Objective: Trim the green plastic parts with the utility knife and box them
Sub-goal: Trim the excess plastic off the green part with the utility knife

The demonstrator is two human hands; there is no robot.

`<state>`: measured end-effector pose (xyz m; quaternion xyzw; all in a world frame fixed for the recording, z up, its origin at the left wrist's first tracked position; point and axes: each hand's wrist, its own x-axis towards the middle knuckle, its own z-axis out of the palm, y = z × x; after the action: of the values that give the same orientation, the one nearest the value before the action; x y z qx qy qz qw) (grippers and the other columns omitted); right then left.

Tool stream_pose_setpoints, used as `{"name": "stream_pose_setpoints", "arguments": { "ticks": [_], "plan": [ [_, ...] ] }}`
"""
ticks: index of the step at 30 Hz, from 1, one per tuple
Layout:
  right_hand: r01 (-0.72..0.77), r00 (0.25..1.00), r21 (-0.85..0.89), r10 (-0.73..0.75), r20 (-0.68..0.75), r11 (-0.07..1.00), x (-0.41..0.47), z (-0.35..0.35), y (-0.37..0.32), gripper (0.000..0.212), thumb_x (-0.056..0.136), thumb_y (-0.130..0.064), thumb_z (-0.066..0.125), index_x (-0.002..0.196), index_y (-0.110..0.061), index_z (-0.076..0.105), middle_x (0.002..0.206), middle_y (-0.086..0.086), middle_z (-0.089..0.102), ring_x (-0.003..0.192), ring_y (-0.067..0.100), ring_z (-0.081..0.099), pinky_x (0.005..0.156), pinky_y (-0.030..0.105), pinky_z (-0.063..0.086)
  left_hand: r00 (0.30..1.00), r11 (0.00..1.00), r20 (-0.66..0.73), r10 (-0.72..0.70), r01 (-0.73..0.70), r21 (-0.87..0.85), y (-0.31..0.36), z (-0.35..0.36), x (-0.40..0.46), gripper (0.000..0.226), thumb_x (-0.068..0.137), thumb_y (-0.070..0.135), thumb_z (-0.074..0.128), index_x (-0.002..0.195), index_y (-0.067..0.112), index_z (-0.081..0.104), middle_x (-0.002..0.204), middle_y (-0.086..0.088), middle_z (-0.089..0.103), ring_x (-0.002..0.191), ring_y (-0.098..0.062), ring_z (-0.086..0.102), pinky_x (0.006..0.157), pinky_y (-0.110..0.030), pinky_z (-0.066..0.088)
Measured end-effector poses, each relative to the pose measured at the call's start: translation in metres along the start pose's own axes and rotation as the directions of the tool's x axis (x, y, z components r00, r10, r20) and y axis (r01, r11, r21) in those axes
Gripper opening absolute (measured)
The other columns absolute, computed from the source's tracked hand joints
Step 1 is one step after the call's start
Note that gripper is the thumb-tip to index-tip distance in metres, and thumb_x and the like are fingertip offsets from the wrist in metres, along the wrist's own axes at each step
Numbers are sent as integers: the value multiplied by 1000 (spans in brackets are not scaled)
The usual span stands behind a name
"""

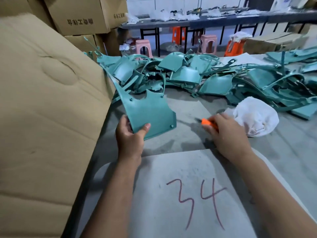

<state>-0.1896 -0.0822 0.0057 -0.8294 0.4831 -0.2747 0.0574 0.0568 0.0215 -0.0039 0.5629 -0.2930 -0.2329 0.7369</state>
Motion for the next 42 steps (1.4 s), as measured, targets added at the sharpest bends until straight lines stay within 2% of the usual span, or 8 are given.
{"name": "stream_pose_setpoints", "arguments": {
  "ticks": [4, 10, 13, 17, 21, 33, 38, 42],
  "plan": [
    [150, 888, 235, -26, -459, 960, -5, -9, -22, 38, 111, -33, 40, 90, -9, 61, 79, -3, 54, 71, 16, 44, 65, 30, 25, 997, 999, 70, 38, -39, 14, 2, 2, 2, 52, 73, -11, 74, 114, 20, 65, 103, 3, 78, 94, -16, 74, 75, -22, 57],
    [145, 959, 383, -34, -281, 913, -14, -5, -45, 19, 109, -23, 48, 121, -14, 58, 82, 1, 67, 67, 22, 64, 63, 42, 51, 991, 999, 124, -47, 45, 20, 2, 8, 1, 44, 74, -22, 73, 94, 17, 69, 82, 11, 78, 75, -5, 73, 66, -17, 55],
    [120, 990, 557, -55, -132, 822, -19, -10, -47, 9, 107, -16, 50, 112, -19, 58, 72, 0, 64, 57, 20, 67, 56, 42, 55, 987, 992, 110, -121, 125, -30, 3, 7, 1, 39, 74, -22, 72, 89, 14, 70, 77, 9, 78, 71, -5, 73, 63, -16, 55],
    [-163, 987, 777, 93, 134, 609, -27, 0, -57, 21, 109, -15, 48, 102, -24, 65, 73, 10, 68, 49, 33, 67, 44, 42, 55, 981, 986, 132, -139, 150, -77, 4, 7, -2, 40, 75, -21, 73, 96, 12, 69, 83, 6, 79, 77, -8, 75, 68, -20, 58],
    [-236, 972, 860, 95, 217, 453, -28, 2, -68, 19, 111, -16, 45, 105, -13, 64, 73, 16, 67, 46, 34, 63, 41, 35, 52, 974, 991, 189, -127, 133, -20, 0, 16, -12, 44, 78, -22, 70, 97, 17, 64, 80, 12, 78, 76, -4, 74, 66, -15, 55],
    [-459, 876, 574, 237, 421, 678, -24, 0, -56, 32, 108, -21, 46, 86, -3, 60, 58, 20, 67, 40, 30, 60, 40, 34, 48, 981, 989, 150, -123, 108, 101, -4, 21, -15, 34, 81, -16, 73, 90, 17, 69, 79, 13, 75, 69, 4, 70, 65, -10, 52],
    [-233, 971, 801, 179, 159, 551, -24, -2, -69, 18, 108, -19, 51, 116, -32, 59, 72, 14, 70, 43, 39, 62, 38, 34, 48, 982, 976, 165, -88, 52, 211, -6, 27, -21, 27, 85, -7, 75, 107, 8, 72, 102, -1, 77, 95, -17, 73, 86, -27, 59],
    [-358, 934, 727, 225, 278, 585, -25, 2, -71, 16, 107, -17, 50, 110, -29, 60, 69, 15, 70, 41, 34, 63, 38, 33, 49, 989, 975, 120, -88, 61, 216, -8, 28, -22, 33, 85, -6, 75, 115, 7, 69, 107, -1, 76, 97, -16, 72, 88, -25, 58]
  ]
}}
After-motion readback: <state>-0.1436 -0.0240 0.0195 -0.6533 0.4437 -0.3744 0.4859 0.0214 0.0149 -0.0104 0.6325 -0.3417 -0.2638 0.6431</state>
